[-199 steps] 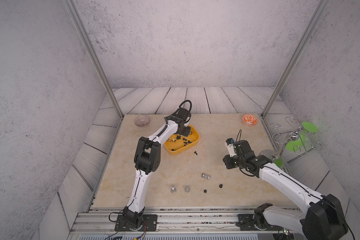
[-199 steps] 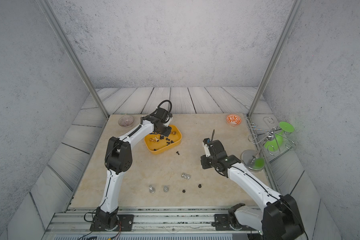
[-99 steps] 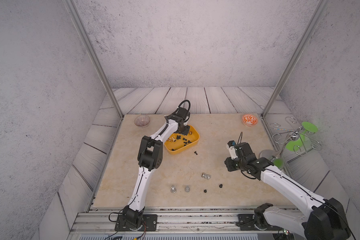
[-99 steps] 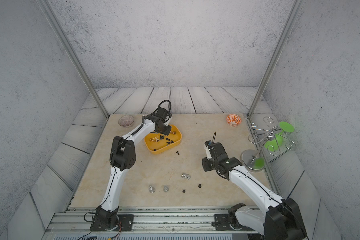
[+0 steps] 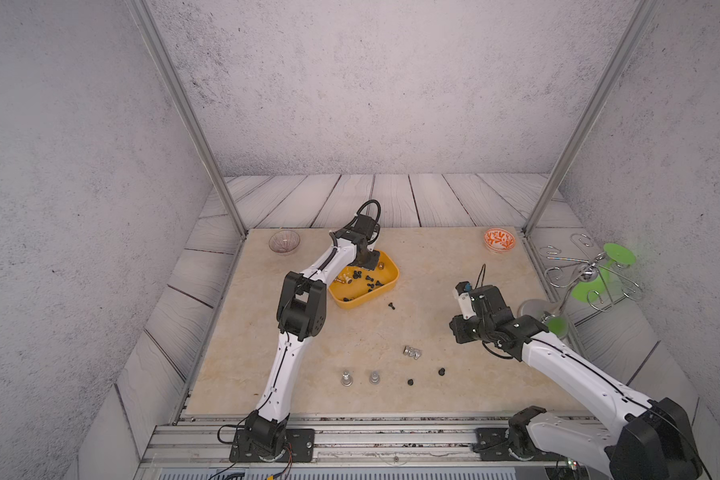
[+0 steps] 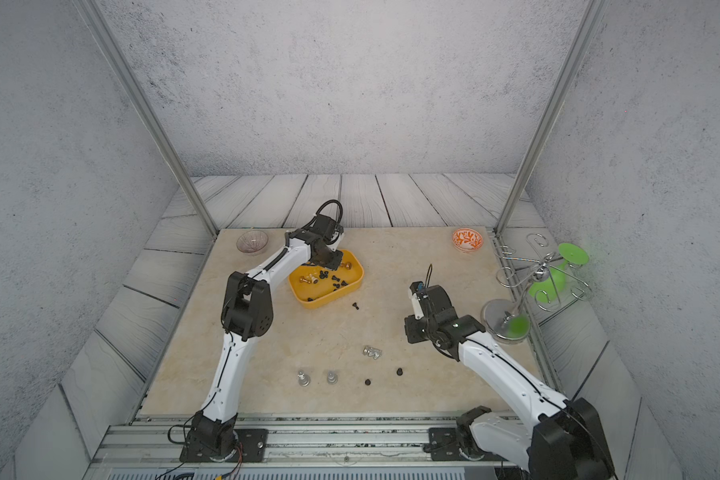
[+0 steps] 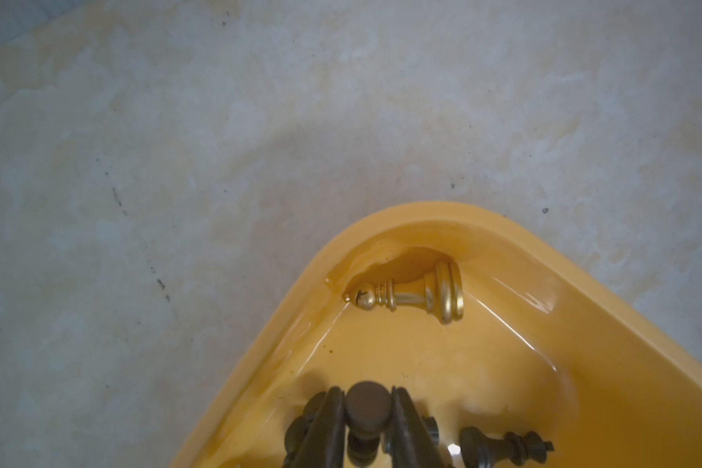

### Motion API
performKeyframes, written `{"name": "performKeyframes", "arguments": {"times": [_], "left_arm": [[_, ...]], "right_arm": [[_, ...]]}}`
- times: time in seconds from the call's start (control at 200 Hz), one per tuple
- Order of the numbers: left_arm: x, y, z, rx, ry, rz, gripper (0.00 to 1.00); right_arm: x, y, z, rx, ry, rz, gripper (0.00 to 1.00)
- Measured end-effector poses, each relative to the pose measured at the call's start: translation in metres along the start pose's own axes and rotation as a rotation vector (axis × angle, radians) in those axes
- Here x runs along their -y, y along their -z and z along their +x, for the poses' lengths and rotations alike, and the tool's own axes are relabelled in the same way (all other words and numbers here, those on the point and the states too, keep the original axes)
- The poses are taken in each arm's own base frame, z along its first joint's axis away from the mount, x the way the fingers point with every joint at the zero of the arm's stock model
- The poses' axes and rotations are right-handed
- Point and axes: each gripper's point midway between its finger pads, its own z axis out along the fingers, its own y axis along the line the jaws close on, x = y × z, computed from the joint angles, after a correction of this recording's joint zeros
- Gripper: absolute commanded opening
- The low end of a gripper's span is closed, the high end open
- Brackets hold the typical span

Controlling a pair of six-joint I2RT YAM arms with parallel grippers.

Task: Put the chess pieces into the storage box
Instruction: Place the chess piece in the storage box.

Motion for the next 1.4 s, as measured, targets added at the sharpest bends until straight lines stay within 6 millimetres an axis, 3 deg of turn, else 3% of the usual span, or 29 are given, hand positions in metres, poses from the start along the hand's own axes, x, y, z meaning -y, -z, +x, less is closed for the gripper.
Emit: {"name": "performKeyframes", "arguments": {"times": [0.701, 0.891, 1.141, 1.401], "left_arm": [[-0.004, 0.004, 0.0, 0.004, 0.009, 0.01, 0.27], [0.0, 0.036, 0.005, 0.031, 0.014, 0.03, 0.27], [0.006, 0.087, -0.007, 0.14, 0.023, 0.057, 0.27], [0.012, 0.105, 0.022, 0.145, 0.043, 0.088, 0.27]], "right_arm": [[0.0, 0.0, 0.002, -0.01, 0.0, 0.002, 0.24], [0.0, -0.001, 0.003, -0.016, 0.005, 0.002, 0.24], [0.0, -0.004, 0.007, -0.04, 0.016, -0.004, 0.27], [-0.013, -0.006, 0.011, -0.075, 0.039, -0.078, 0.27]]}}
